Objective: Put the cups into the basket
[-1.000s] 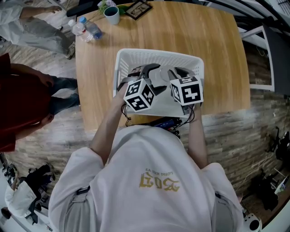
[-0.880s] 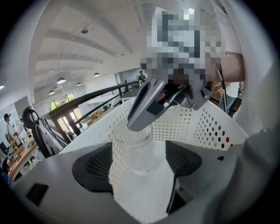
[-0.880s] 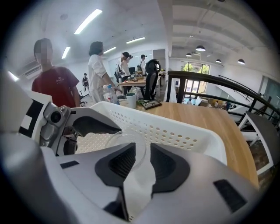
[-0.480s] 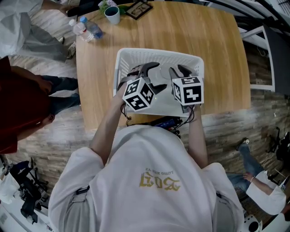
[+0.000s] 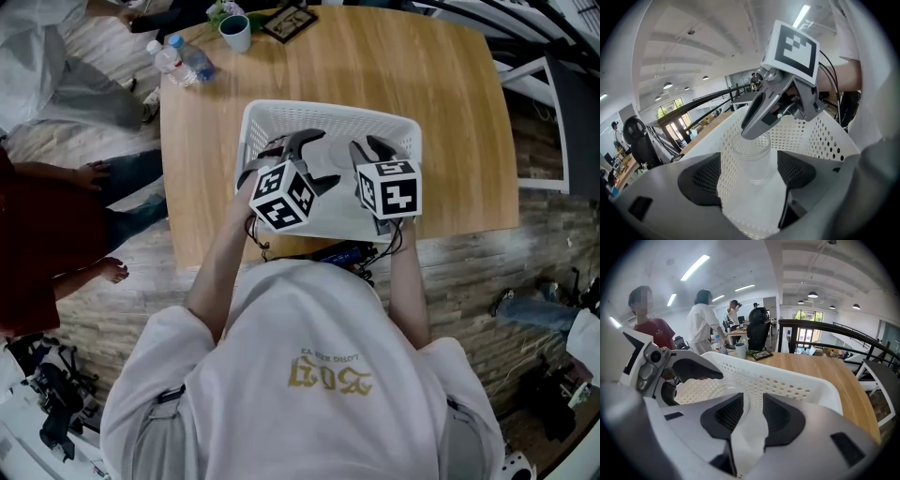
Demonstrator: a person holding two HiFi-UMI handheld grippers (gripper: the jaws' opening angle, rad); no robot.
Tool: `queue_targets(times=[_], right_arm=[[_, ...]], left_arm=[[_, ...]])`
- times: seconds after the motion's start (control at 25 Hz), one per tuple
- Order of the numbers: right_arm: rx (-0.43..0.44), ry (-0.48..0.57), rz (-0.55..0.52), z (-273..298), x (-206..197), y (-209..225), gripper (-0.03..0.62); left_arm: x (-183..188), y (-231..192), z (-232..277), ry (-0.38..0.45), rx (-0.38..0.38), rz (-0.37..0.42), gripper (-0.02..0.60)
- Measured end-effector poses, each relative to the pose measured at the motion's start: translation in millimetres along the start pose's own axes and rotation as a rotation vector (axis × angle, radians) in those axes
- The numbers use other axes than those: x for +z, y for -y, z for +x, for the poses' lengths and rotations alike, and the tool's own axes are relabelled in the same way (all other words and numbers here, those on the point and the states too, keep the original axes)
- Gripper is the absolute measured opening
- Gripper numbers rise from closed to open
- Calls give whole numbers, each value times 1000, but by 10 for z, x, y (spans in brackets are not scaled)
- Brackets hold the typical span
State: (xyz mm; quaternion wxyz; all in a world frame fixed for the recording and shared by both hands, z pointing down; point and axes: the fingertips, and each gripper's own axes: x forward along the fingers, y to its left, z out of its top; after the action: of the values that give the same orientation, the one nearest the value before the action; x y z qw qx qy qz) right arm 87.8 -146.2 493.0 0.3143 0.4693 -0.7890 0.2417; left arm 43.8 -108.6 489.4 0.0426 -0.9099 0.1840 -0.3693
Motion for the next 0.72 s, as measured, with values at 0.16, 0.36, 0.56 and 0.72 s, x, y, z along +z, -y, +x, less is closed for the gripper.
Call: queue_targets(times=[0.16,0.36,0.56,0.72], right_arm=[[14,8,-1,-17,15,-35,118],[14,28,8,-28,34,-43,118],[11,37,13,-51,35,-18,118],[12,56,22,-83,67,-27,118]], left_arm=[[-15,-49,-47,-5,15,-9,379],[-31,-60,-68,0,25,-18,379],[-14,-63,-71,3,36,-25,379],[-10,-98,-109,8,54,-33,377]])
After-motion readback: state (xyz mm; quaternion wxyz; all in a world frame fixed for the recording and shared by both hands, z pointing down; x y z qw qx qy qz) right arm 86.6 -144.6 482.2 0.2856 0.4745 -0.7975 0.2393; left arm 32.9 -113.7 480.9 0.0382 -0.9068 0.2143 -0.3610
